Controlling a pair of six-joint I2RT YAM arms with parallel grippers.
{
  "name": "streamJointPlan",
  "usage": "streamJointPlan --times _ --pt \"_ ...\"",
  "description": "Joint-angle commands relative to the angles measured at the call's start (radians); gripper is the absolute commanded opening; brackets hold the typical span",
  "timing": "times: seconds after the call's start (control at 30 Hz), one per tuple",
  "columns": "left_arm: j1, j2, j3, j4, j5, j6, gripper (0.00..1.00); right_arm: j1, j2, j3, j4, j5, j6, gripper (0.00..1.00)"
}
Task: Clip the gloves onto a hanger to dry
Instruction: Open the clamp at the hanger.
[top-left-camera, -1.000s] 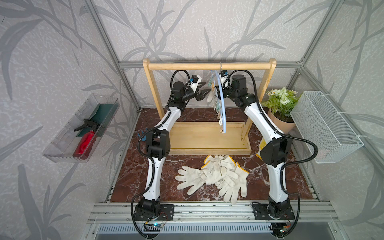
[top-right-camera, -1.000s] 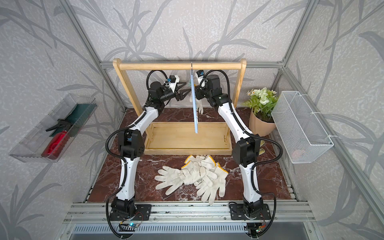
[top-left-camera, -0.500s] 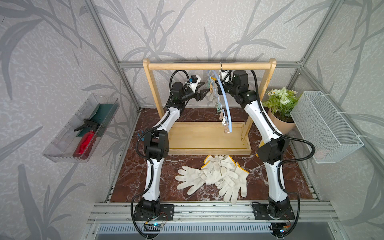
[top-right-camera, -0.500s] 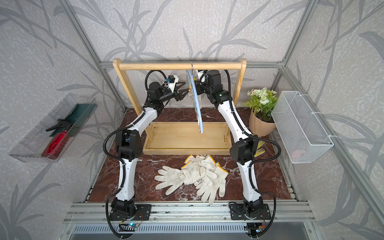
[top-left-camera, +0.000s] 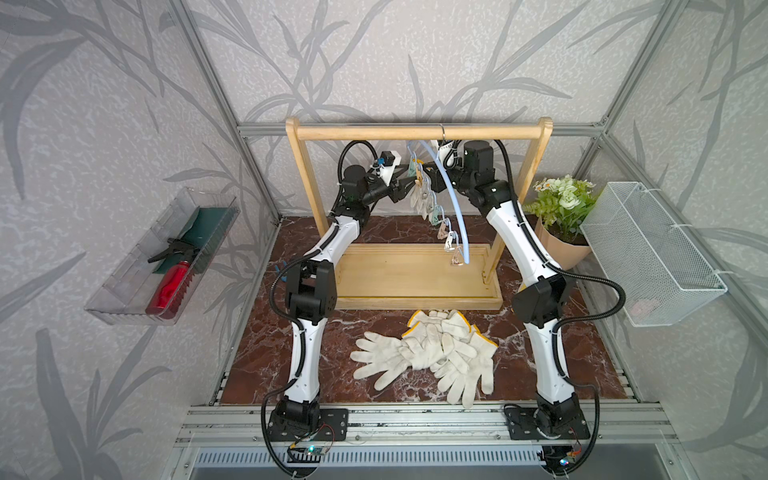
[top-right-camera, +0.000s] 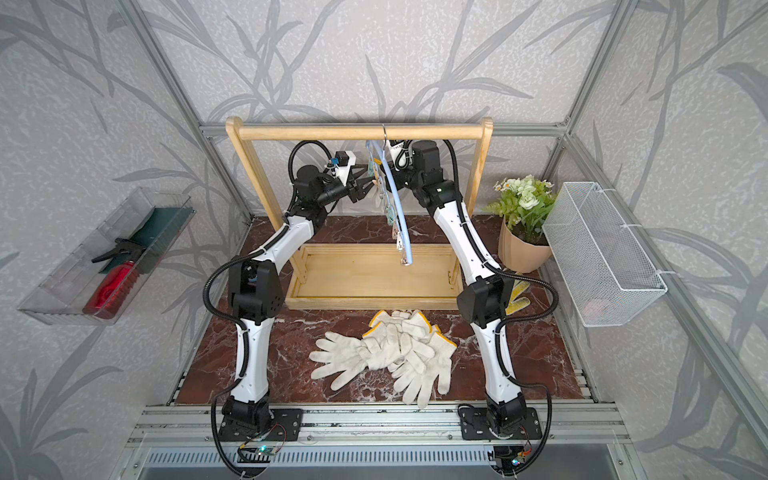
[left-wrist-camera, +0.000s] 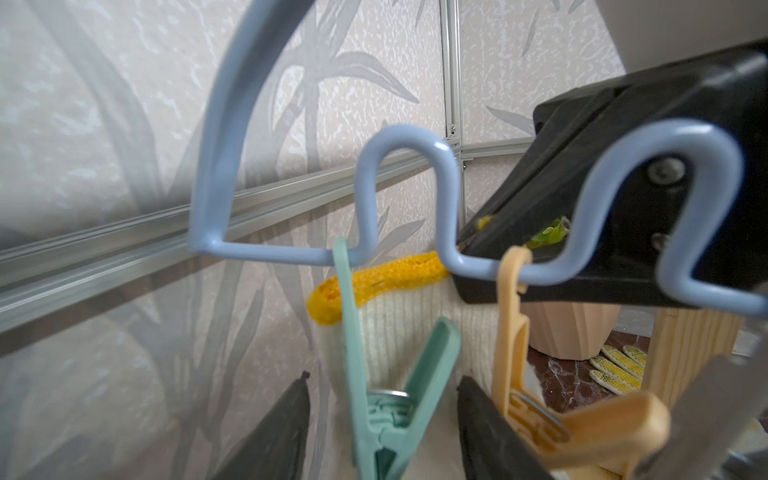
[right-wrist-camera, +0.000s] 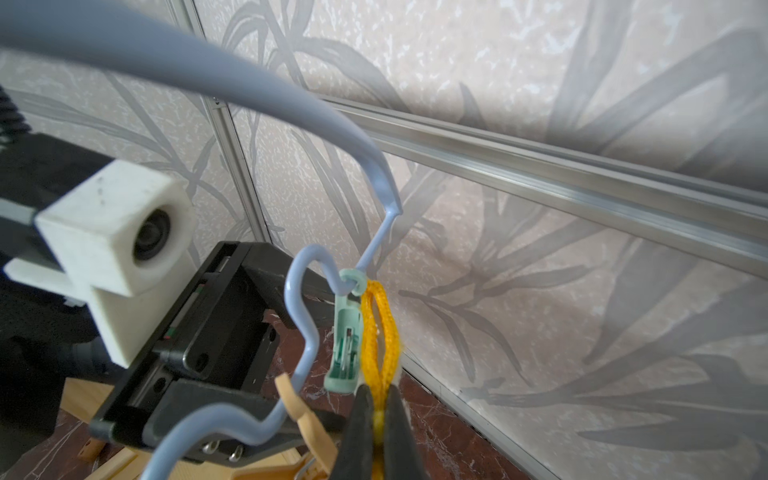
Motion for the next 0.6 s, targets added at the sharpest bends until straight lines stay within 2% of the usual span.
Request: streamJointPlan --times 0.0,0.27,0.57 --pt "-0.001 -0.082 -0.014 0.039 -0.008 0.024 0.55 0.005 -0.022 -0.016 0.035 -0.04 0.019 0.0" --pt "-0.001 -0.123 -0.065 0.056 -0.005 0.019 0.47 0.005 -0.018 -0.013 0.036 -0.056 0.023 0.0" --pt "-0.001 -0.145 -0.09 0.017 -0.013 0.049 0.44 0.005 -0.018 -0.016 0.049 -0.075 0.034 0.0"
